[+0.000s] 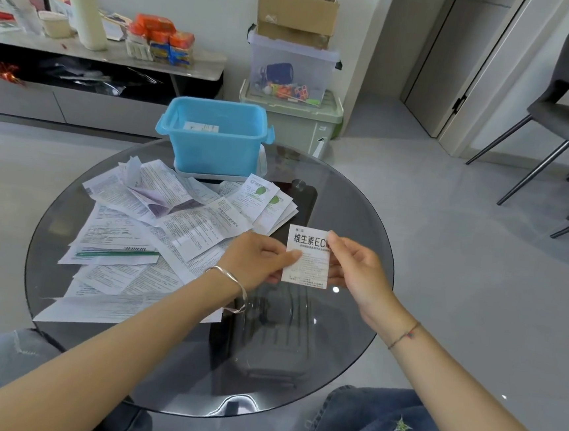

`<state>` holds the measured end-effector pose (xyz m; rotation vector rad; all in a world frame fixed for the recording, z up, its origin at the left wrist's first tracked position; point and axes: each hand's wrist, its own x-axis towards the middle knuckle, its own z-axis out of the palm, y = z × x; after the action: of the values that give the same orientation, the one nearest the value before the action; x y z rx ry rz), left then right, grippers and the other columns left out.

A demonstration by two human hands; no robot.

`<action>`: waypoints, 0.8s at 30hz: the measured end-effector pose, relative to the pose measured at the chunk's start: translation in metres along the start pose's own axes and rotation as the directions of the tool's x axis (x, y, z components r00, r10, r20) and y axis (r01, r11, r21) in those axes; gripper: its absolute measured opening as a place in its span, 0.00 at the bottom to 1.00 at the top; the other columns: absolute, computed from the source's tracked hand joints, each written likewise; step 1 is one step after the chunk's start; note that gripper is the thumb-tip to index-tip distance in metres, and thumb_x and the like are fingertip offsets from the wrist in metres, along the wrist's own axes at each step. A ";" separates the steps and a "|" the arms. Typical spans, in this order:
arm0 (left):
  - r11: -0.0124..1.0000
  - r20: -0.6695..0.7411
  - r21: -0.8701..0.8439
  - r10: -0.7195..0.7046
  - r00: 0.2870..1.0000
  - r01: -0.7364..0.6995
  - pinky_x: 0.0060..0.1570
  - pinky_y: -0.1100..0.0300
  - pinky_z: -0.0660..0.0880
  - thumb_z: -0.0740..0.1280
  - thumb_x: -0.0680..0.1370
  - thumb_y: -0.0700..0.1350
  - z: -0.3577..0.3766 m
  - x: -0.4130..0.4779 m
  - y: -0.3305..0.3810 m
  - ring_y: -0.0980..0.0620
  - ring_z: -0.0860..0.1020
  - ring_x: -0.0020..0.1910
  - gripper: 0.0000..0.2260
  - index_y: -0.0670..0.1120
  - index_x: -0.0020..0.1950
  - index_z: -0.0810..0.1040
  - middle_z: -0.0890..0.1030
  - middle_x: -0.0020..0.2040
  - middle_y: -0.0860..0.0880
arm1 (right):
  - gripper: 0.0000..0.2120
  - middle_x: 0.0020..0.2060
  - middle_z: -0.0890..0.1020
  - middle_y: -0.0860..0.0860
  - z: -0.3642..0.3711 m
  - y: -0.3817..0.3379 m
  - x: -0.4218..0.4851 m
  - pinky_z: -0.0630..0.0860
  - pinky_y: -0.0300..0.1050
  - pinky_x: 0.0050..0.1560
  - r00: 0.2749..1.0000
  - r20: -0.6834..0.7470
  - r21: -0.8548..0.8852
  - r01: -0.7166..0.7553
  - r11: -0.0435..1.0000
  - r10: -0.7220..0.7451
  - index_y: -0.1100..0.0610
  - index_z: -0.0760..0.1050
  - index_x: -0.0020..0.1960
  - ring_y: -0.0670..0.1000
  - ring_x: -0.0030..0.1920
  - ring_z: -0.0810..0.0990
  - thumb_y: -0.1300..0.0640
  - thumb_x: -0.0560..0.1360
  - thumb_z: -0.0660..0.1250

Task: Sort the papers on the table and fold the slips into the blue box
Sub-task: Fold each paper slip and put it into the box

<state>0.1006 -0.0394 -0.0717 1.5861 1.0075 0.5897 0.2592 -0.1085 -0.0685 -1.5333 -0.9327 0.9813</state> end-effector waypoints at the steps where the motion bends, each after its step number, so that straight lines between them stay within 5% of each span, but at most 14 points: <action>1: 1.000 0.028 0.005 -0.007 1.000 0.007 0.39 0.64 0.80 0.70 0.76 0.45 0.000 0.000 0.000 0.50 0.82 0.39 0.13 0.33 0.42 0.81 0.85 0.40 0.43 | 0.13 0.30 0.82 0.48 0.000 0.000 0.002 0.76 0.36 0.30 1.000 -0.016 0.006 -0.004 1.000 0.005 0.61 0.79 0.46 0.45 0.30 0.80 0.54 0.80 0.61; 6: 0.999 0.097 0.005 -0.042 0.994 0.042 0.35 0.66 0.79 0.70 0.76 0.45 -0.008 0.000 0.001 0.53 0.82 0.36 0.10 0.38 0.42 0.82 0.85 0.40 0.42 | 0.13 0.30 0.81 0.52 0.003 0.001 0.003 0.74 0.33 0.28 0.999 -0.050 0.040 -0.009 0.999 0.011 0.69 0.79 0.48 0.43 0.27 0.78 0.60 0.80 0.62; 13: 0.990 0.073 -0.130 -0.049 0.996 0.058 0.30 0.67 0.78 0.68 0.77 0.42 -0.013 -0.004 0.012 0.55 0.82 0.29 0.08 0.42 0.39 0.78 0.80 0.26 0.51 | 0.08 0.35 0.84 0.57 0.002 -0.003 0.002 0.77 0.37 0.30 0.992 0.125 -0.076 0.044 0.996 -0.035 0.58 0.78 0.55 0.48 0.27 0.79 0.59 0.78 0.65; 17: 0.970 0.101 -0.228 -0.057 0.993 0.079 0.30 0.67 0.78 0.67 0.77 0.41 -0.018 -0.005 0.017 0.54 0.82 0.29 0.02 0.44 0.47 0.79 0.84 0.34 0.48 | 0.09 0.40 0.85 0.56 0.000 -0.006 0.002 0.77 0.36 0.32 0.990 0.138 0.051 -0.020 0.998 0.013 0.59 0.78 0.57 0.48 0.29 0.80 0.61 0.77 0.65; 24: 0.866 0.222 -0.458 -0.109 0.969 0.202 0.33 0.66 0.79 0.65 0.78 0.37 -0.028 -0.009 0.025 0.53 0.83 0.34 0.06 0.45 0.51 0.81 0.85 0.42 0.44 | 0.12 0.39 0.84 0.54 -0.005 -0.017 0.000 0.79 0.38 0.37 0.960 0.278 0.260 -0.055 0.964 -0.020 0.60 0.80 0.51 0.48 0.35 0.82 0.68 0.77 0.59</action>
<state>0.0807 -0.0331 -0.0393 1.0856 0.7629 0.5152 0.2622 -0.1078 -0.0512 -1.1990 -0.9387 1.3036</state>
